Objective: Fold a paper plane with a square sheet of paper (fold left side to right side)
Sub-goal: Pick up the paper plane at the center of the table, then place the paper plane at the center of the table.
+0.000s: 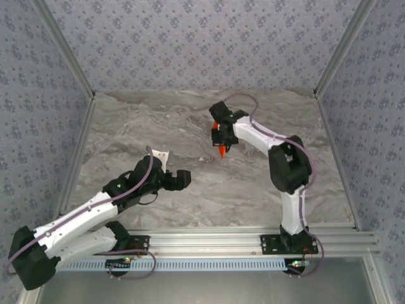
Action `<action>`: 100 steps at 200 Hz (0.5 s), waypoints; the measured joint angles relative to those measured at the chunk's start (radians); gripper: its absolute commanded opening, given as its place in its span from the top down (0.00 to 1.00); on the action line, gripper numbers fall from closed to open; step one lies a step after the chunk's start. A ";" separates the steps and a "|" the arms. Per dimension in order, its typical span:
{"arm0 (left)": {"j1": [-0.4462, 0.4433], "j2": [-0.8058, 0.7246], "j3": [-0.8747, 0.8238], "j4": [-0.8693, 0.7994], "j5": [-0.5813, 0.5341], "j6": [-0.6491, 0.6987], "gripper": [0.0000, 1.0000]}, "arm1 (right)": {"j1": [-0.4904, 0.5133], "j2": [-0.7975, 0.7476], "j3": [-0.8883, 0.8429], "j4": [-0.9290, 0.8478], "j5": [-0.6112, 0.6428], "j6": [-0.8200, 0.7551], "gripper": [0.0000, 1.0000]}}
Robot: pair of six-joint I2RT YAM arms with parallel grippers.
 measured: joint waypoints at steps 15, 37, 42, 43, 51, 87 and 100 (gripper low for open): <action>0.000 -0.010 0.000 -0.002 0.008 0.005 0.02 | -0.011 0.074 0.081 -0.047 0.021 -0.004 0.90; 0.000 -0.020 0.000 -0.008 0.012 0.009 0.02 | -0.025 0.129 0.132 -0.091 0.024 -0.006 0.90; 0.000 -0.021 0.000 -0.007 0.012 0.009 0.02 | -0.029 0.136 0.138 -0.101 0.021 -0.006 0.90; 0.000 -0.021 0.000 -0.007 0.012 0.009 0.02 | -0.030 0.138 0.140 -0.103 0.020 -0.006 0.90; 0.000 -0.021 0.000 -0.008 0.011 0.008 0.02 | -0.037 0.149 0.151 -0.114 0.016 -0.007 0.90; 0.000 -0.021 0.000 -0.011 0.011 0.009 0.02 | -0.063 0.186 0.172 -0.138 0.014 -0.022 0.90; 0.000 -0.021 0.000 -0.012 0.011 0.008 0.02 | -0.067 0.194 0.172 -0.145 0.016 -0.026 0.90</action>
